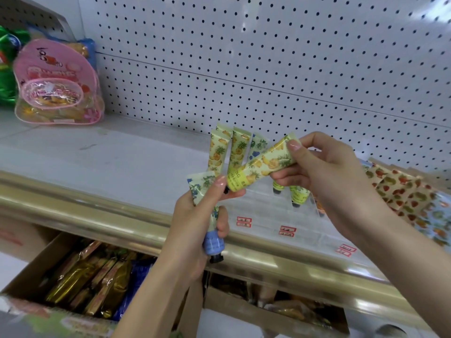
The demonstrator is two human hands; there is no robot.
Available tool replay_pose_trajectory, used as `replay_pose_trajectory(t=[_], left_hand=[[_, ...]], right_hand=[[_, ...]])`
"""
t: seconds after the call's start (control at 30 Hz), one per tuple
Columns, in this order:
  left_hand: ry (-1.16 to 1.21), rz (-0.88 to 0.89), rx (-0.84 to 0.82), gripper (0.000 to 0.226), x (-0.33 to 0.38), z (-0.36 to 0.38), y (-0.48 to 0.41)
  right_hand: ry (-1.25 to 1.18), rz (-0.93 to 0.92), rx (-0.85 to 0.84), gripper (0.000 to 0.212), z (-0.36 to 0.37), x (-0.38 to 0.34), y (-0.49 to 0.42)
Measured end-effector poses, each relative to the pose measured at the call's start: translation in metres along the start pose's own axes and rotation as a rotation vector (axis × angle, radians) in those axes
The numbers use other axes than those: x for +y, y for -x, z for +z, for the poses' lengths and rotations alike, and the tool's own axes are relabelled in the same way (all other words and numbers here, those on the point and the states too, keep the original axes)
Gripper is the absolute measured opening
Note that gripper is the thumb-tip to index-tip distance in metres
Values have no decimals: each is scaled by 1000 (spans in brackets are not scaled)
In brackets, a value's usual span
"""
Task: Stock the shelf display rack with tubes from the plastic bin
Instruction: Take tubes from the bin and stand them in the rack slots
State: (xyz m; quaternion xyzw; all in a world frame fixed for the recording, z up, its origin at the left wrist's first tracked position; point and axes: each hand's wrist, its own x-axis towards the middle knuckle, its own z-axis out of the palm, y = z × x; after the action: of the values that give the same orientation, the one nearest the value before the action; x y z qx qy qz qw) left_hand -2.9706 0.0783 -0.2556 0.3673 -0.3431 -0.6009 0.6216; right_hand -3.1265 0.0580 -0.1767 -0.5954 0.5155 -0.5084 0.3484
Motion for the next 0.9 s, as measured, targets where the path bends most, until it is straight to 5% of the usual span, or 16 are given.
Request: replay_pose_trajectory(t=[0.27,0.53,0.9], left_hand=[[-25,46,49,14,2,1,1],[163,34,141,23,6,-13,-9],[176,133,152,9,7,-8,-10]], right_hand=[[24,0,-177,10,-2,-12,-12],[312,-147,-44,11,7,-4,-48],[503,-224,-62,16,35,28,-65]])
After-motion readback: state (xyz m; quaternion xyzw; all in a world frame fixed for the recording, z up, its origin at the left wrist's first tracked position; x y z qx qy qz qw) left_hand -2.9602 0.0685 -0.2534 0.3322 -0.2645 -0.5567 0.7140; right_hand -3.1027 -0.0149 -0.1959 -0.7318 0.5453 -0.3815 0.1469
